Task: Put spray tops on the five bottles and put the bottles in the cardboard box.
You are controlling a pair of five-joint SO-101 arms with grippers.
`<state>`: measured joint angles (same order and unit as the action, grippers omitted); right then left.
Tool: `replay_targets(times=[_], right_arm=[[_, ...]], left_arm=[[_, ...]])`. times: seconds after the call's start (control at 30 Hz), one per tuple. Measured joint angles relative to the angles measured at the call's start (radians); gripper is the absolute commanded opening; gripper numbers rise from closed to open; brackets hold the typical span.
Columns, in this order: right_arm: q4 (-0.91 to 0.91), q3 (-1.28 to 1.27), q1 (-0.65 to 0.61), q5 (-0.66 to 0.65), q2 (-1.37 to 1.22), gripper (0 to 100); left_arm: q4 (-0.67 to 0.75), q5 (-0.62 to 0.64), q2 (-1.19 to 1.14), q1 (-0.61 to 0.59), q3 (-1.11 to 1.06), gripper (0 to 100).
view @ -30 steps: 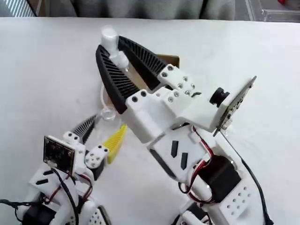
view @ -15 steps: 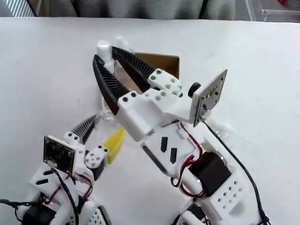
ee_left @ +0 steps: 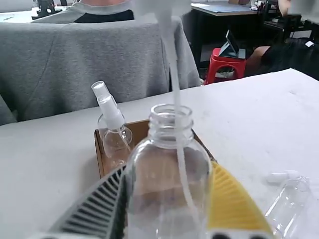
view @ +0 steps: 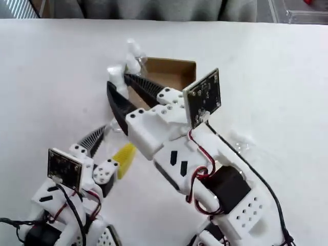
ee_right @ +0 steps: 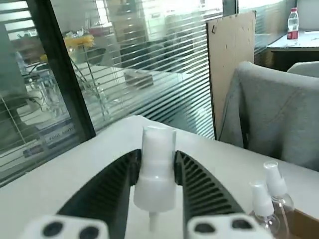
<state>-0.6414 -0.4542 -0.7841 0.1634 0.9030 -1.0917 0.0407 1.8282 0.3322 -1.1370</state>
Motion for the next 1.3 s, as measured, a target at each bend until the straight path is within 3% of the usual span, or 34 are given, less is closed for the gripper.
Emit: replay_targets(times=[0.1, 0.53, 0.83, 1.07, 1.3], right_arm=[[-0.049, 0.000, -0.008, 0.000, 0.000, 19.4], [-0.064, 0.000, -0.041, 0.000, 0.046, 1.5], [-0.061, 0.000, 0.046, -0.006, 0.049, 1.5], [-0.066, -0.002, 0.046, -0.006, 0.026, 1.5], [-0.103, -0.015, -0.038, -0.006, 0.032, 1.5]], left_arm=[[0.000, 0.000, 0.000, 0.000, 0.000, 2], [0.000, 0.000, 0.000, -0.003, 0.000, 2], [0.000, 0.000, 0.000, -0.003, 0.000, 2], [0.000, 0.000, 0.000, -0.003, 0.000, 2], [0.000, 0.000, 0.000, -0.005, 0.000, 2]])
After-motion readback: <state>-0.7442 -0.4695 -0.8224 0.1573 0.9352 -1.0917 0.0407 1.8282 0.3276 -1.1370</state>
